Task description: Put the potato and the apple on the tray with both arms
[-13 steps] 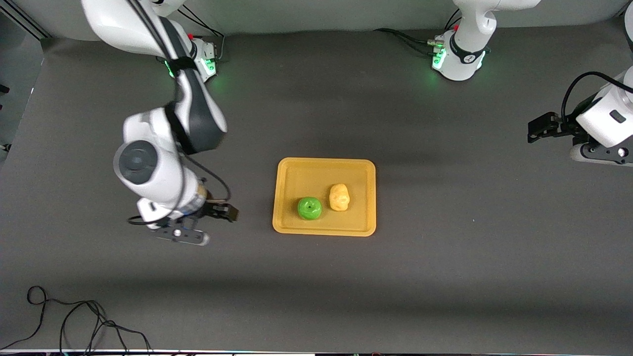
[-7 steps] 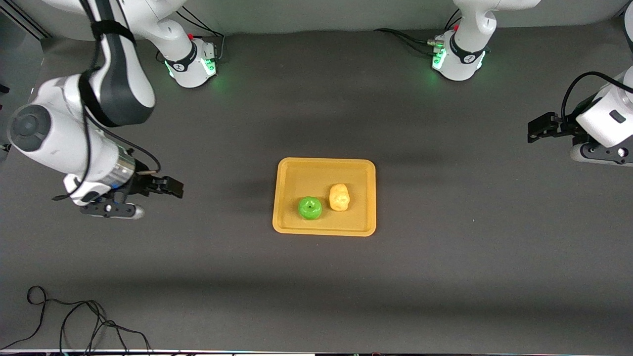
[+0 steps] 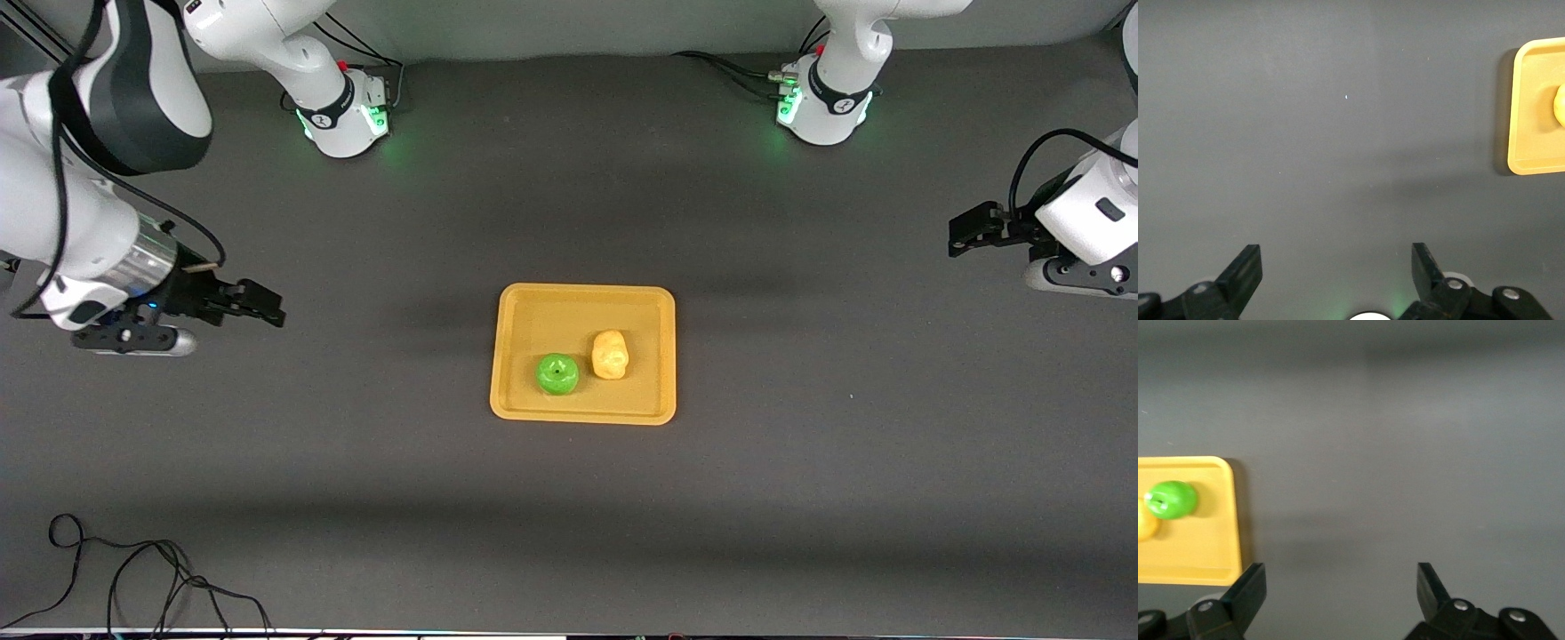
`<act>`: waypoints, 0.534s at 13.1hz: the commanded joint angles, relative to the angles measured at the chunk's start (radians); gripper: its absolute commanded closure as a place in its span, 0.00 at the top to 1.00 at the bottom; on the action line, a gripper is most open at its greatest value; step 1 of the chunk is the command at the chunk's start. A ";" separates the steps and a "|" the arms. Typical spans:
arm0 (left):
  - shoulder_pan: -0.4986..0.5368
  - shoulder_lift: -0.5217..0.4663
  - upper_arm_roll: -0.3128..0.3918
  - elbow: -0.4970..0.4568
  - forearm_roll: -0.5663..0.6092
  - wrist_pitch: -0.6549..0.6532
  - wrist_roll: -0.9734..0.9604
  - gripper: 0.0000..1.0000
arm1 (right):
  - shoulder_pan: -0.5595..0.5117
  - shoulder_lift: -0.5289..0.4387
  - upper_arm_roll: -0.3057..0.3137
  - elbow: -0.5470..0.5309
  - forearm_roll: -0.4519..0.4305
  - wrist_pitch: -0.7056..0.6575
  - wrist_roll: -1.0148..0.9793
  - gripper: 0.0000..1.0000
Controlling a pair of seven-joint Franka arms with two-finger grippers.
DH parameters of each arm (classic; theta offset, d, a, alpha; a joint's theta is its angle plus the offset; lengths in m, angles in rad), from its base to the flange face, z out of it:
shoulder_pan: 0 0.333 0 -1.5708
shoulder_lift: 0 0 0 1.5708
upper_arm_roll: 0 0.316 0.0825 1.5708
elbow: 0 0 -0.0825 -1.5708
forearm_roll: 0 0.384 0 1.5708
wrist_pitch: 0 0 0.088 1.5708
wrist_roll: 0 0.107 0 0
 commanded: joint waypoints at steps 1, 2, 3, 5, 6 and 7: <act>-0.014 -0.014 0.011 -0.012 -0.007 -0.003 -0.011 1.00 | 0.011 -0.044 -0.015 0.012 -0.034 -0.053 -0.040 1.00; -0.014 -0.014 0.011 -0.012 -0.007 -0.003 -0.011 1.00 | 0.011 -0.049 -0.015 0.029 -0.043 -0.067 -0.067 1.00; -0.014 -0.012 0.011 -0.012 -0.007 -0.003 -0.011 1.00 | 0.010 -0.052 -0.015 0.047 -0.063 -0.079 -0.110 1.00; -0.014 -0.014 0.011 -0.012 -0.007 -0.003 -0.011 1.00 | -0.078 -0.053 0.023 0.067 -0.076 -0.089 -0.155 1.00; -0.014 -0.014 0.011 -0.012 -0.007 -0.003 -0.011 1.00 | -0.189 -0.053 0.134 0.075 -0.076 -0.102 -0.178 1.00; -0.014 -0.012 0.011 -0.012 -0.007 -0.003 -0.011 1.00 | -0.291 -0.053 0.231 0.075 -0.077 -0.106 -0.181 1.00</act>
